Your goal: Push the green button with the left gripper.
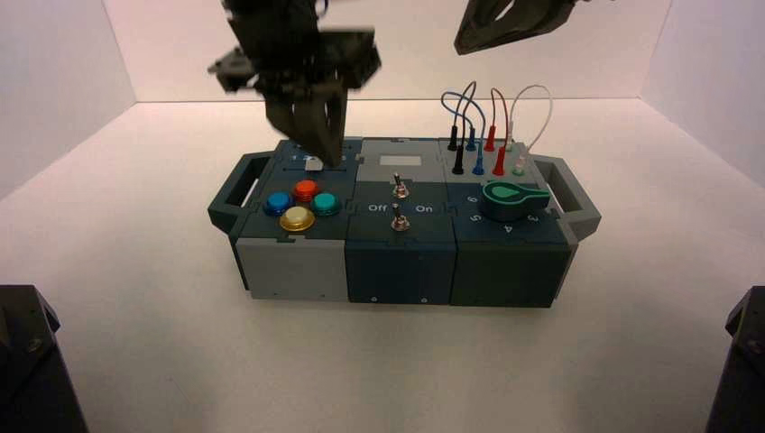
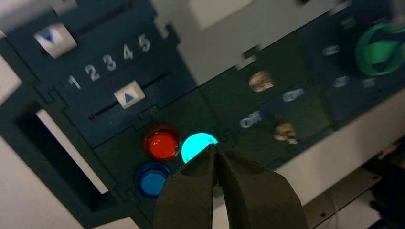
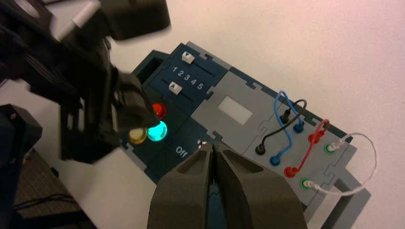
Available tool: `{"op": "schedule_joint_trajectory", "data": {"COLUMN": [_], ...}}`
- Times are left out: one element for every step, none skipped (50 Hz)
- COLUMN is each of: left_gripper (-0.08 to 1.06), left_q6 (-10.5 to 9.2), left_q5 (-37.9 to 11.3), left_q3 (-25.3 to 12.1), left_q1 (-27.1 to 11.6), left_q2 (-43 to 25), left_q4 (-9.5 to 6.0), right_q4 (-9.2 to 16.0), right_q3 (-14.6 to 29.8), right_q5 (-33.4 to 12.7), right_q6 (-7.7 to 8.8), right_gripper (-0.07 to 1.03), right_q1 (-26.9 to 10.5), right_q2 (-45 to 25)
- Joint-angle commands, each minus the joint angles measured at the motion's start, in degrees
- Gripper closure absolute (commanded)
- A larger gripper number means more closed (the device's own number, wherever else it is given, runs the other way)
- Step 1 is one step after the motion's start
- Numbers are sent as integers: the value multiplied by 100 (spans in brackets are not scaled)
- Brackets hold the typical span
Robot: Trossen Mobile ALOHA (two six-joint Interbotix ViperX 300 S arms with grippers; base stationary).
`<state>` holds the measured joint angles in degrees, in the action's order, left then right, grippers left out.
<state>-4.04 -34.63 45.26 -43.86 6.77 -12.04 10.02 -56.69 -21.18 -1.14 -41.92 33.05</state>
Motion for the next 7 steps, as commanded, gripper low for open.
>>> {"op": "schedule_joint_trajectory", "data": {"left_gripper": [101, 101, 101, 101, 101, 101, 101], "left_q6": [-18, -9, -9, -18, -18, -18, -18], "left_q5": [-18, -26, -18, -18, -9, -9, -18], "left_q3": [-149, -149, -149, -167, -167, -167, -176], "left_q1": [0, 0, 0, 0, 0, 0, 0], "left_q2": [149, 141, 123, 97, 70, 62, 35], "left_q4": [18, 18, 26, 35, 35, 44, 44], "right_q4": [-26, -26, -26, -26, -26, -44, -53], "right_q3": [26, 9, -9, -26, -44, -62, -88], "right_q5": [-44, -62, -62, -62, -62, -62, -62], "right_q6": [0, 0, 9, 9, 0, 9, 18], "right_gripper": [99, 99, 99, 99, 99, 99, 99], "right_q1": [9, 9, 9, 9, 9, 9, 9], "right_q2": [141, 158, 167, 185, 193, 211, 229]}}
